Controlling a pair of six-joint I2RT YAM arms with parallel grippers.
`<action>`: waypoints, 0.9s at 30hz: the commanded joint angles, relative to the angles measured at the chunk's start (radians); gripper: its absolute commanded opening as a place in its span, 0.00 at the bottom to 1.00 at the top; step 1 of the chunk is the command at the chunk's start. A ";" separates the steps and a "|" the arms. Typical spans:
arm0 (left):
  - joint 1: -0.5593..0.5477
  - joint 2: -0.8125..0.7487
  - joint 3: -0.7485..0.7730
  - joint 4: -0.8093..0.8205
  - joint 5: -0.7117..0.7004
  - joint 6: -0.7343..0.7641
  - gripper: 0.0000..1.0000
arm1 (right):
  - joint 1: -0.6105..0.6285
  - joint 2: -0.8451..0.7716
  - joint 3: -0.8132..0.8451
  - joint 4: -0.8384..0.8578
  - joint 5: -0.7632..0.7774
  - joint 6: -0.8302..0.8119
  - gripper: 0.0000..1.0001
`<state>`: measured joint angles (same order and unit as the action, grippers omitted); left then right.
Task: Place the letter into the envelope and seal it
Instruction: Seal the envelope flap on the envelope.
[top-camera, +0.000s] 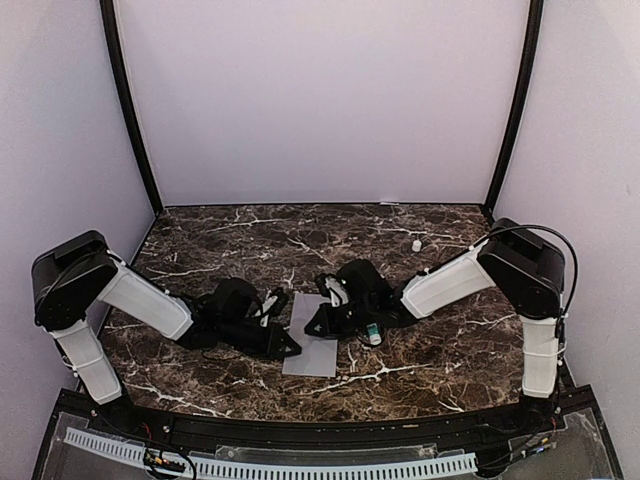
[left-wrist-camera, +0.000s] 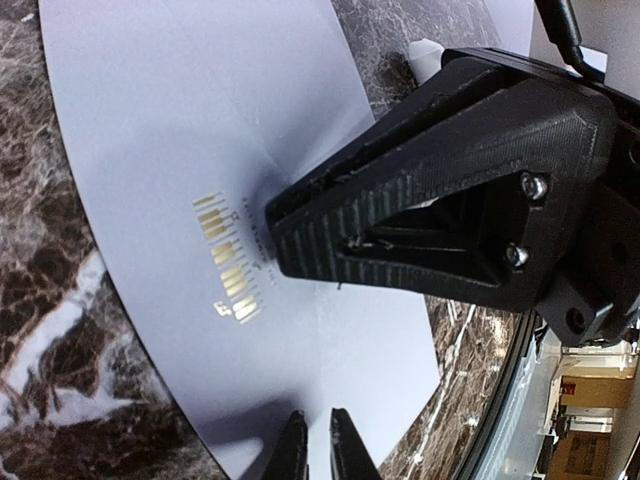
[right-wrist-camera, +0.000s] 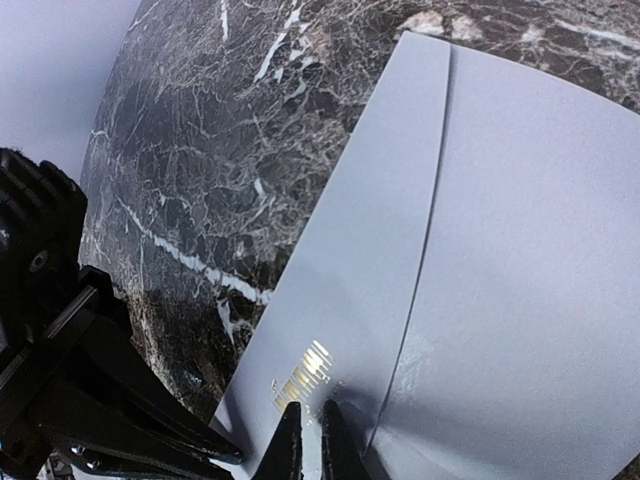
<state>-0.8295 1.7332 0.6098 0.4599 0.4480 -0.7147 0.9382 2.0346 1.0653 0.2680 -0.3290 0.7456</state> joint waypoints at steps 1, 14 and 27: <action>-0.008 0.033 -0.050 -0.011 0.006 -0.027 0.08 | -0.004 0.002 -0.040 -0.020 -0.049 0.006 0.06; -0.007 0.035 -0.032 -0.054 -0.012 -0.003 0.08 | 0.037 -0.016 -0.058 -0.019 -0.128 -0.008 0.06; -0.008 0.028 -0.033 -0.065 0.000 0.002 0.08 | -0.021 0.050 0.015 -0.035 -0.067 0.058 0.04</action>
<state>-0.8295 1.7390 0.5926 0.4976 0.4538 -0.7269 0.9485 2.0285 1.0443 0.2611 -0.4301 0.7769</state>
